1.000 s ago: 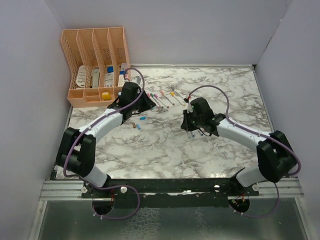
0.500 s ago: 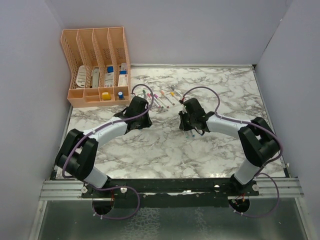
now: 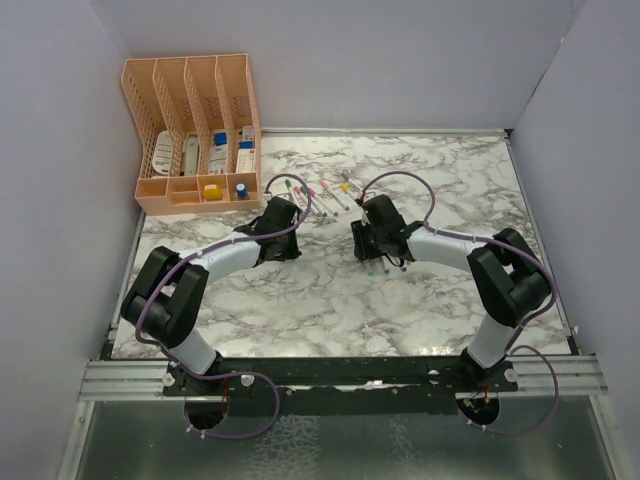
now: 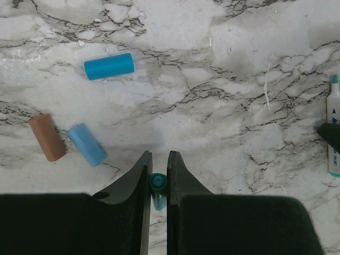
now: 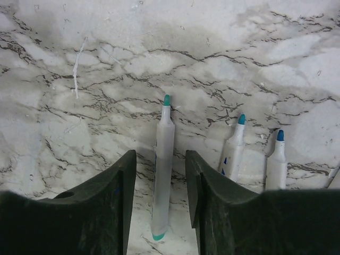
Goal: Open the pen caps
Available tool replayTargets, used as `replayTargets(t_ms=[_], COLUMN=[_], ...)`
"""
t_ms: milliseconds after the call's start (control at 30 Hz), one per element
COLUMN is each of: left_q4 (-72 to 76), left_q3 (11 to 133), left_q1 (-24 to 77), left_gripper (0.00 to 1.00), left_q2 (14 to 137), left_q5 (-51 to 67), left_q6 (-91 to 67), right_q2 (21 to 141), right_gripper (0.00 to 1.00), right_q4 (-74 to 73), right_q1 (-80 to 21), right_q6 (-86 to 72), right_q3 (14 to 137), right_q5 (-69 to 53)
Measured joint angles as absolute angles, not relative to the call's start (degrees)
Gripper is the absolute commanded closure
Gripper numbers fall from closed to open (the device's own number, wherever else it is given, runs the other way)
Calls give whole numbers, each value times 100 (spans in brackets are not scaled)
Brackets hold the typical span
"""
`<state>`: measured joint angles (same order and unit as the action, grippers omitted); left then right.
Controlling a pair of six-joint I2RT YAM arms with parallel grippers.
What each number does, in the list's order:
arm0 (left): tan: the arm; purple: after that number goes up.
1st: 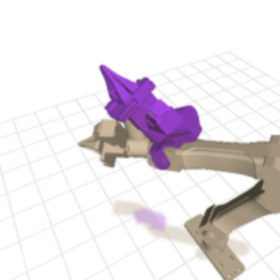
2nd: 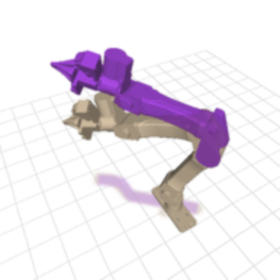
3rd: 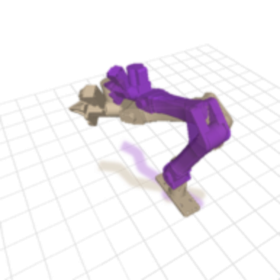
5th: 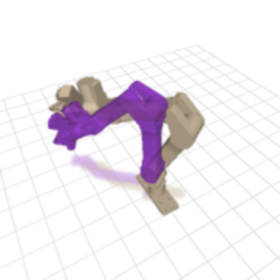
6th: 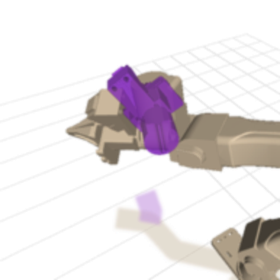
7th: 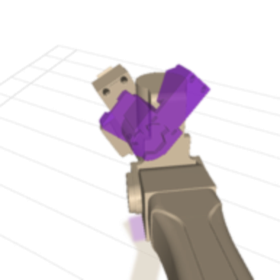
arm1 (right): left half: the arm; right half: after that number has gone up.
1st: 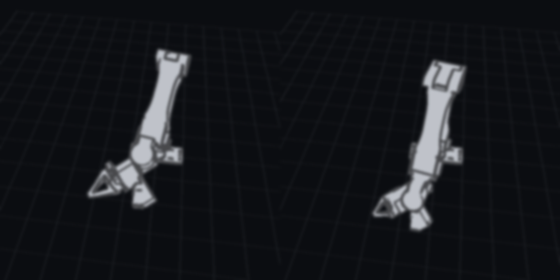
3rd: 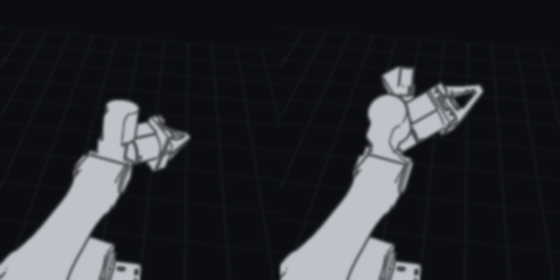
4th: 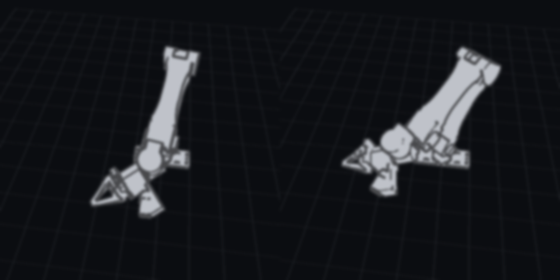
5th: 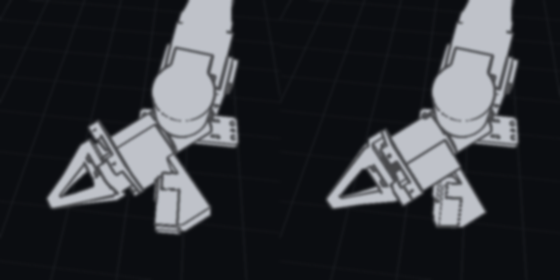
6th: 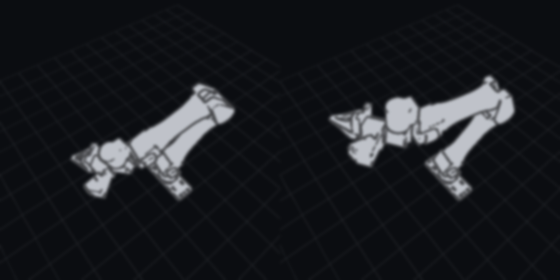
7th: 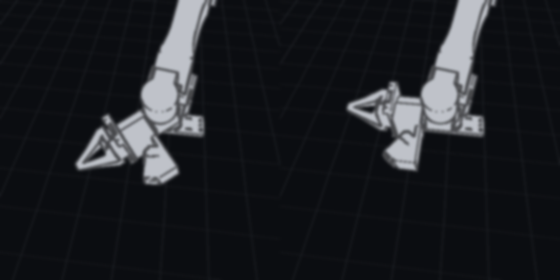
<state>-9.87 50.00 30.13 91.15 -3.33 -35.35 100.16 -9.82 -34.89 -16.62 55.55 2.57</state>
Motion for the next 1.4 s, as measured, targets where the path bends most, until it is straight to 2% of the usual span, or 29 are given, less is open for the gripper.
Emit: replayTargets(t_ms=[33, 167, 300, 433, 600, 767, 967, 1167, 1400], left_q4=[-996, -1000, -1000, -996, -1002, -1135, -1544, -1732, -1509], left_q3=[5000, 5000, 5000, 5015, 5155, 5321, 5642, 5861, 5874], left_q1=[3013, 3013, 3013, 3013, 3013, 3011, 3009, 2930, 2711], left_gripper=[89, 85, 79, 73, 57, 52, 26, 3, 2], left_q2=[9142, 9227, 9317, 9411, 9511, 9592, 9522, 8624, 7789], left_q5=[-351, -410, -434, -443, -445, -458, -510, -615, -613], left_q6=[-3527, -3498, -3465, -3420, -3367, -3323, -3240, -3076, -3022], right_q2=[10016, 10014, 10033, 10374, 11002, 11900, 12825, 13329, 13461], right_gripper=[55, 37, 32, 32, 32, 32, 32, 32, 35], right_q4=[-978, -982, -1050, -1194, -1365, -1772, -2158, -2416, -2469], right_q1=[-3489, -3489, -3487, -3367, -2993, -2554, -2215, -2152, -2154], right_q6=[-1667, -1629, -1511, -1278, -1033, -777, -506, -263, -169], right_q3=[5557, 5599, 5896, 6982, 8346, 9765, 10914, 11299, 11299], right_q5=[261, 305, 471, 565, 563, 550, 510, 502, 388])
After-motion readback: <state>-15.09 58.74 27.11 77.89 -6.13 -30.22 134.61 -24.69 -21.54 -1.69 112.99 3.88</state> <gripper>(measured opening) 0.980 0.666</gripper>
